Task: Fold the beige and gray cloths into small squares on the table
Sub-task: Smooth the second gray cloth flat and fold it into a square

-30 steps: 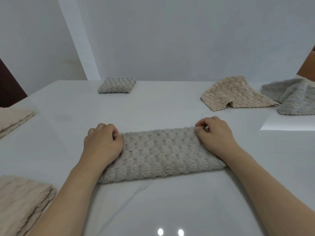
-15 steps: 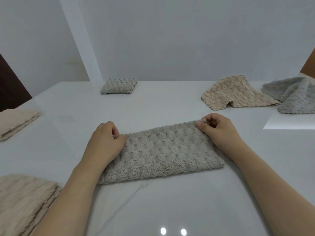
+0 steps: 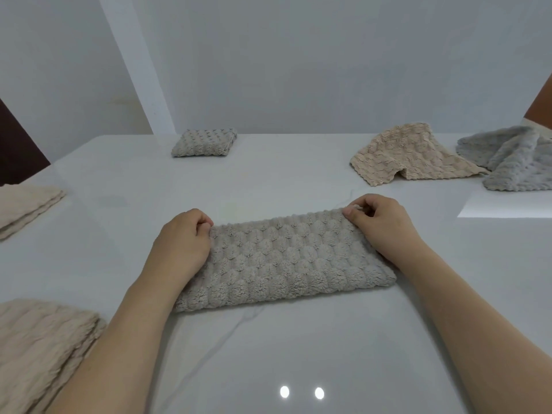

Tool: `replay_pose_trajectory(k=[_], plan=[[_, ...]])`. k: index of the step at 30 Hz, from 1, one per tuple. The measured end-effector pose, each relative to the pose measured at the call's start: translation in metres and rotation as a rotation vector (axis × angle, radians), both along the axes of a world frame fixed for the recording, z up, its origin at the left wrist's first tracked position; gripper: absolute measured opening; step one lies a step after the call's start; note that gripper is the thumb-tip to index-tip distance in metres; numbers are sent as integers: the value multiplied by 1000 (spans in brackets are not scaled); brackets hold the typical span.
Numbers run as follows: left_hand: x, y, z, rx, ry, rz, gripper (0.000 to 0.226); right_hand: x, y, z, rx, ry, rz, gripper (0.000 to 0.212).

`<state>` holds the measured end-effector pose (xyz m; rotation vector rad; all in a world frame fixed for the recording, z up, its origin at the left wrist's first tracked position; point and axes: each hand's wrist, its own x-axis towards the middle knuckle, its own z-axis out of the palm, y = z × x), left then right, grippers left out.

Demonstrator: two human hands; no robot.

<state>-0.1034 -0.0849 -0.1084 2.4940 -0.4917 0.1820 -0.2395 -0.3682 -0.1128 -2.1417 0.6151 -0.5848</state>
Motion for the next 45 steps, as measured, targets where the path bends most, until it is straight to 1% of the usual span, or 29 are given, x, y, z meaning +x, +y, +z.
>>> replay_pose_trajectory(k=[5,9,12,13,15,16,17,18,19,20,22,24,25,30,33,38,41,43,45], plan=[[-1,-1,-6,122,-48,1,16,0,-1,-2,29,-44,1,8],[-1,-2,-7,127,-48,8,12,1,-3,-2,49,-97,-16,9],[-3,-3,-4,119,-22,18,11,1,0,2,84,-100,-30,13],[-5,-4,1,120,-33,26,14,0,2,6,42,-72,-31,16],[-15,-5,12,118,-121,68,24,-6,11,17,-169,20,-20,27],[-24,-7,18,68,-191,67,27,-10,18,23,-258,27,-5,32],[-35,-12,25,-10,-258,23,28,-12,28,31,-309,17,12,36],[-48,-18,31,-73,-278,-48,29,-13,41,37,-354,20,47,39],[-59,-25,31,-100,-258,-133,31,-13,54,38,-411,44,89,40],[-67,-33,26,-63,-228,-214,34,-12,67,35,-482,102,127,42],[-76,-43,7,149,-145,-307,46,-12,86,18,-592,268,188,46],[-75,-45,-9,365,-51,-311,56,-14,94,0,-635,428,222,54],[-72,-45,-13,415,-27,-301,58,-15,93,-4,-629,468,228,56],[-71,-45,-11,446,-3,-309,58,-15,85,-4,-606,503,247,57],[-67,-31,-11,475,7,-286,59,-18,79,-5,-600,526,220,56],[-52,0,-12,474,51,-198,60,-25,50,-2,-493,617,136,56],[-50,8,-10,451,95,-186,60,-26,44,-3,-507,645,119,56],[-50,8,-7,499,104,-172,60,-27,45,-4,-525,643,103,56],[-52,2,1,549,81,-145,60,-27,49,0,-582,599,52,56]])
